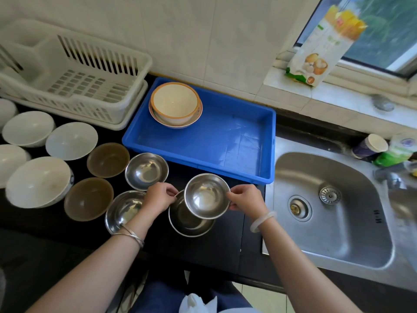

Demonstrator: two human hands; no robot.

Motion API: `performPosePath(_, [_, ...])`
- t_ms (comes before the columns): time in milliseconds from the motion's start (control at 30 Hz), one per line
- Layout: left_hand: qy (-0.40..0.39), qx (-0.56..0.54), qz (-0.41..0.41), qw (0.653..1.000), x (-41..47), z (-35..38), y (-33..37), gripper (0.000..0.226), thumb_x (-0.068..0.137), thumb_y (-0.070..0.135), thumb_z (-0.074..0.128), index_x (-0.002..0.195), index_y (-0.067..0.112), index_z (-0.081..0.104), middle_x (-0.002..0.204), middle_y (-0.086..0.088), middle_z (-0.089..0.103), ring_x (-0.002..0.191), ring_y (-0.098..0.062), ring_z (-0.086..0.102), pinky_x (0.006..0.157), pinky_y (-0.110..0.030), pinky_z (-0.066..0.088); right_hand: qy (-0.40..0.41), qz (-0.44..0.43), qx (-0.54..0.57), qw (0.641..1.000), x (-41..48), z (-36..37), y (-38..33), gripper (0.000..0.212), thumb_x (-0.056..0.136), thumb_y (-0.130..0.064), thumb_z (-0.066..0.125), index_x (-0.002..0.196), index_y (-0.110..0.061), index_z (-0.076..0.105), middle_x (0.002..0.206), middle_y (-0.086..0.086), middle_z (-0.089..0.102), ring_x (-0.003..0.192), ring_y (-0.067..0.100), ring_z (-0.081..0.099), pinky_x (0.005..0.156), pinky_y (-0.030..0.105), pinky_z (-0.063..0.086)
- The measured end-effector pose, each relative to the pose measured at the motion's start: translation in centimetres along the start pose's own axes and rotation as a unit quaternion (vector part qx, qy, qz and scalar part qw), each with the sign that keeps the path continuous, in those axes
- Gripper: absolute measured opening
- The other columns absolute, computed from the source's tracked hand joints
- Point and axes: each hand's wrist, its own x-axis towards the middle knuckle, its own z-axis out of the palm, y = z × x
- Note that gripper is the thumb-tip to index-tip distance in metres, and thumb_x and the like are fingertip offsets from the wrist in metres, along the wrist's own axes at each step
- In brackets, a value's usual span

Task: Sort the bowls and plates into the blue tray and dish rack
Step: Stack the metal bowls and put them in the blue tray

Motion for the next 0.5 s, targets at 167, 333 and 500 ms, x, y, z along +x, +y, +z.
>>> performPosePath(167, [0.005,-0.033,-0.008,0.999,0.0,0.1,-0.5,0.012,0.077,0.013,0.072,0.089,0.016,0.071,0.090,-0.003,0.073,0.082,-0.012,0.063,0.078,-0.026,0.048,-0.010,-0.027,-0.056,0.998,-0.4,0.8,-0.3,0.009,0.081,-0.012,0.066,0.074,-0.009,0.071,0.065,0.003,0.069,0.049,0.002,0.065,0.048,0.009,0.048])
performPosePath(333, [-0.001,-0.098,-0.033,0.995,-0.2,0.2,-1.1,0.019,0.079,0.008,0.069,0.098,0.011,0.070,0.098,-0.008,0.071,0.092,-0.017,0.064,0.089,-0.035,0.051,-0.022,-0.040,-0.118,0.992,-0.4,2.0,-0.2,0.012,0.081,-0.014,0.063,0.071,-0.014,0.069,0.061,-0.001,0.068,0.052,0.004,0.066,0.055,0.015,0.054])
performPosePath(500, [-0.023,-0.144,-0.050,0.988,-0.3,0.1,-1.5,0.023,0.082,0.004,0.065,0.105,0.010,0.068,0.103,-0.011,0.069,0.097,-0.020,0.063,0.095,-0.041,0.050,-0.026,-0.042,-0.127,0.991,-0.2,2.8,0.2,0.017,0.082,-0.015,0.064,0.066,-0.021,0.064,0.060,-0.005,0.066,0.053,0.005,0.066,0.065,0.023,0.059])
